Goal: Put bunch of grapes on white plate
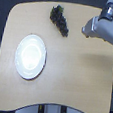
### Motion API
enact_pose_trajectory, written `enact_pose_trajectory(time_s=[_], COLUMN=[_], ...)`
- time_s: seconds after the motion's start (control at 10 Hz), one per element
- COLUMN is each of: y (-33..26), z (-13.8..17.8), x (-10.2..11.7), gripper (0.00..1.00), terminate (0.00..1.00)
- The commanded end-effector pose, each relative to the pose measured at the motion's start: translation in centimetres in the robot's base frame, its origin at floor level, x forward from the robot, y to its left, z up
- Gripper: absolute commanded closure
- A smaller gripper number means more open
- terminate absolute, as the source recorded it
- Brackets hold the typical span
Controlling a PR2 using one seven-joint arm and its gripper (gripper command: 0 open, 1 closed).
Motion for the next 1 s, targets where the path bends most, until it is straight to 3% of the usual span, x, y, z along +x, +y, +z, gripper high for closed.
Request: enact_pose_trajectory(time_s=[0.0, 0.5, 0.9], y=[7.1, 13.5, 18.1], z=[-2.0, -6.0, -9.1], x=[5.1, 11.8, 13.4], gripper=[0.0, 0.0, 0.0], terminate=[0.0, 0.0, 0.0])
